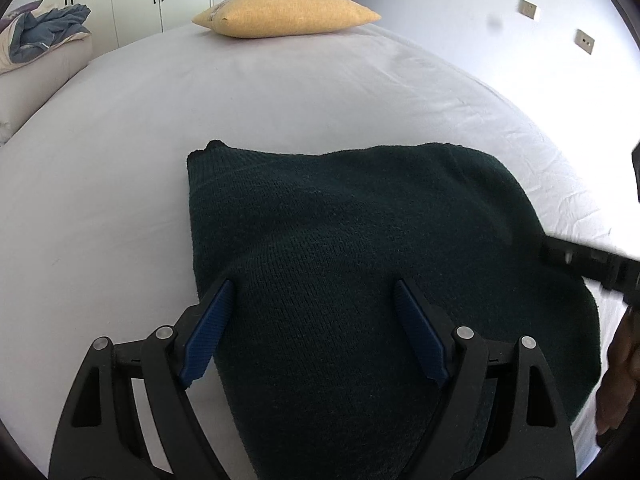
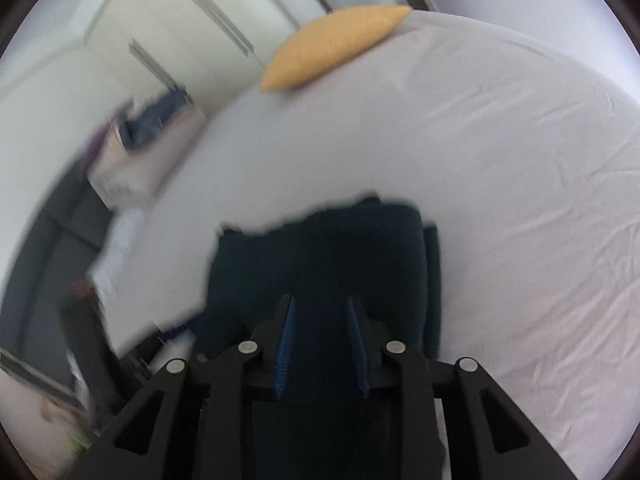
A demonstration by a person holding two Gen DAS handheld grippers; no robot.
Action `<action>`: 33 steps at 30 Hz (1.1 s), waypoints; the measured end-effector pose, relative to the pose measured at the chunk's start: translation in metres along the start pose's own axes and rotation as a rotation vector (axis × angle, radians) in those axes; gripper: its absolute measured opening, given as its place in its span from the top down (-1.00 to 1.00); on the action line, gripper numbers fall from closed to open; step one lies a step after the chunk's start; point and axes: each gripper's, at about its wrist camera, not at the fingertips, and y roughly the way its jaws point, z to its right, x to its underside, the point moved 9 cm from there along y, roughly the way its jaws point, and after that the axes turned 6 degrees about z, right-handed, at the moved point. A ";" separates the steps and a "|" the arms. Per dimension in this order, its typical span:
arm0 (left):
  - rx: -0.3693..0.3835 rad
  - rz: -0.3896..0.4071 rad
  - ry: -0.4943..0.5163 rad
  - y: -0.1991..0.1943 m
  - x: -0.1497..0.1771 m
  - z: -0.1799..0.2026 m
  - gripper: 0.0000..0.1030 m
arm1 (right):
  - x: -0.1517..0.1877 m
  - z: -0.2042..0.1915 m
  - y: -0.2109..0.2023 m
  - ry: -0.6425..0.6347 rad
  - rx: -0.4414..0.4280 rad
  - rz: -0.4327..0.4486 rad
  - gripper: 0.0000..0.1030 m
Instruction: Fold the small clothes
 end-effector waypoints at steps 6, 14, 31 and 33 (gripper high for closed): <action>0.000 0.005 0.000 -0.001 0.000 -0.002 -0.60 | 0.025 0.010 -0.029 0.010 0.005 0.046 0.45; -0.013 0.026 -0.011 -0.007 0.002 -0.006 -0.60 | 0.075 0.010 -0.064 -0.090 0.095 0.112 0.19; 0.039 0.065 -0.135 -0.097 0.070 -0.020 -0.61 | 0.098 0.045 -0.136 0.027 0.159 0.214 -0.16; 0.079 0.083 -0.218 -0.099 0.066 -0.033 -0.62 | 0.080 0.044 -0.137 0.031 0.134 0.223 -0.18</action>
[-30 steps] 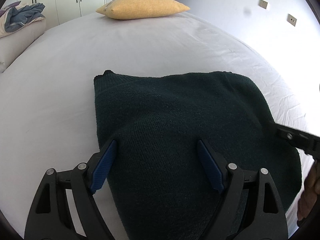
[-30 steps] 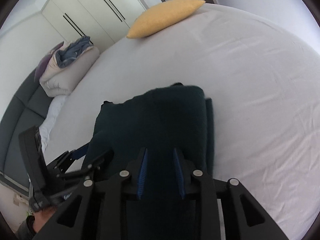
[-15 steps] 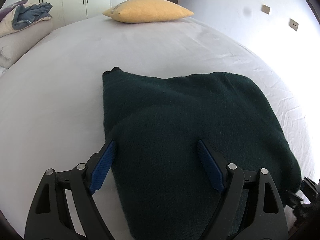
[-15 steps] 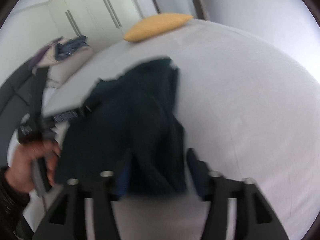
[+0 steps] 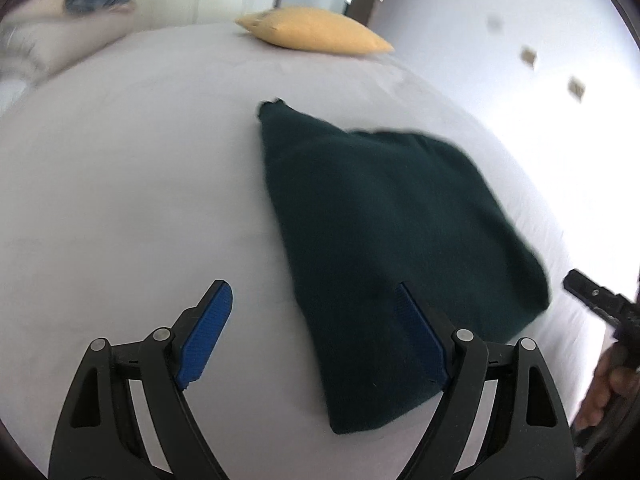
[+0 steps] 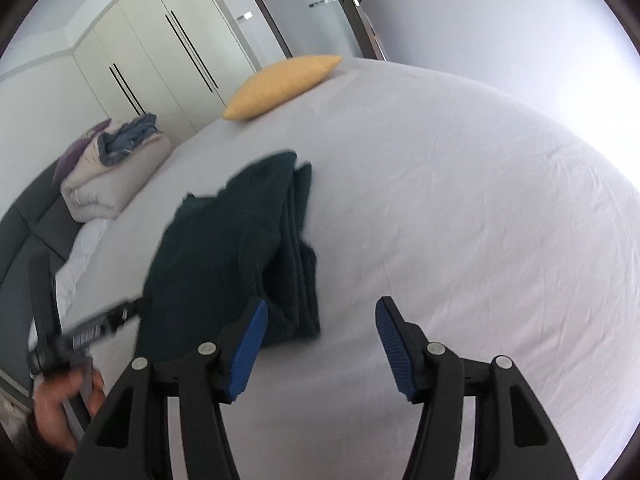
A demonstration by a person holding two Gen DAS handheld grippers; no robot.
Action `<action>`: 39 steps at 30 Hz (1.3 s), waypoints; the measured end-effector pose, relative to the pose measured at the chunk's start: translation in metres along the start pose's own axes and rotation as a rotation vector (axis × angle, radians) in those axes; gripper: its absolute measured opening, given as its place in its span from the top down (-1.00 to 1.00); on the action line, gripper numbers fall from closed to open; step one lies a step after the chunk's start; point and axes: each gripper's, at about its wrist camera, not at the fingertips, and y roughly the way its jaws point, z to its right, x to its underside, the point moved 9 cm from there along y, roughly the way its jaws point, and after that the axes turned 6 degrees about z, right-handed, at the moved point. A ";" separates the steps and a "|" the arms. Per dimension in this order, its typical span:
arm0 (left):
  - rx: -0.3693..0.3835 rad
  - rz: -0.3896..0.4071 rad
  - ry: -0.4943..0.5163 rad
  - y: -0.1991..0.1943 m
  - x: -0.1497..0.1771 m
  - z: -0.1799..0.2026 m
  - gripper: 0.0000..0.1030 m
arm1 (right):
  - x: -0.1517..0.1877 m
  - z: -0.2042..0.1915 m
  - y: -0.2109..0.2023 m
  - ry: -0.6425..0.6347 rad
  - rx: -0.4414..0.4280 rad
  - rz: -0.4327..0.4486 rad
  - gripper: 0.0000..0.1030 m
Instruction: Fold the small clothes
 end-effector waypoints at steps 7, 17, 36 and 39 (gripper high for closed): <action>0.124 -0.120 -0.183 0.044 -0.015 -0.021 -0.66 | -0.035 -0.028 0.052 0.004 -0.149 -0.112 -0.37; 0.226 -0.264 -0.192 0.098 -0.025 0.008 -0.45 | -0.027 -0.031 0.139 0.056 -0.166 -0.299 -0.21; 0.131 -0.176 -0.051 0.010 -0.035 0.011 0.20 | -0.012 -0.145 0.058 -0.368 -0.004 -0.191 0.51; 0.102 -0.170 -0.020 -0.026 -0.028 -0.005 0.20 | 0.009 -0.177 0.035 -0.393 -0.043 -0.185 0.51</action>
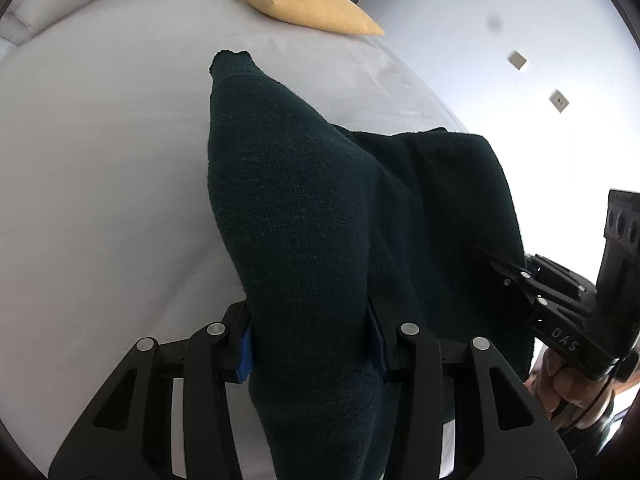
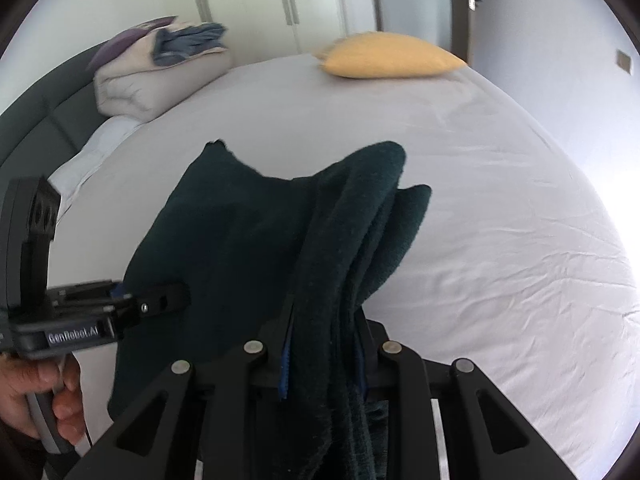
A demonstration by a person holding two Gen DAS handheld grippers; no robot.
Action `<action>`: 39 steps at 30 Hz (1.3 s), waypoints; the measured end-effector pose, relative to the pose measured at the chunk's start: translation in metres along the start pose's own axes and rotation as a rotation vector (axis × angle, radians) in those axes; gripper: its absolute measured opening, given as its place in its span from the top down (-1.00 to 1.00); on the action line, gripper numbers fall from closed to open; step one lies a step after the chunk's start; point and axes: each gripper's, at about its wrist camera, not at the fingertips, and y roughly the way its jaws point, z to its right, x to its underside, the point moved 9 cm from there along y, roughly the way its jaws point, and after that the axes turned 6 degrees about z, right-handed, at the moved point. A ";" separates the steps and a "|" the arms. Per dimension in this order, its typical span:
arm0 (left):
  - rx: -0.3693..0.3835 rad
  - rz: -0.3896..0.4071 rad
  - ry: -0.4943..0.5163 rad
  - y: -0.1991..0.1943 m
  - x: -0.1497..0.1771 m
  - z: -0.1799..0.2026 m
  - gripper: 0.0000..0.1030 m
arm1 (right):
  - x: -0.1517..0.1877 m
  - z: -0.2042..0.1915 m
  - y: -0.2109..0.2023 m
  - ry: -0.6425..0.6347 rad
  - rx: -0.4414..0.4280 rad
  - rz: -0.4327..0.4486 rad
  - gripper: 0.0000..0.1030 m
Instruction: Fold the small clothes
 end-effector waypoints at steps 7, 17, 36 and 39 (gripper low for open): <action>-0.060 0.012 -0.013 -0.063 0.038 -0.035 0.20 | 0.038 -0.076 -0.020 0.001 -0.120 -0.008 0.51; -0.070 -0.003 -0.087 -0.069 0.076 -0.058 0.19 | 0.079 -0.127 -0.010 0.038 -0.198 -0.056 0.51; -0.195 0.233 -0.085 -0.090 0.072 -0.026 -0.38 | 0.098 -0.083 -0.002 0.213 -0.175 0.025 -0.07; -0.315 0.376 0.014 -0.135 0.065 -0.007 -0.49 | 0.089 -0.080 -0.034 0.172 -0.117 0.102 -0.12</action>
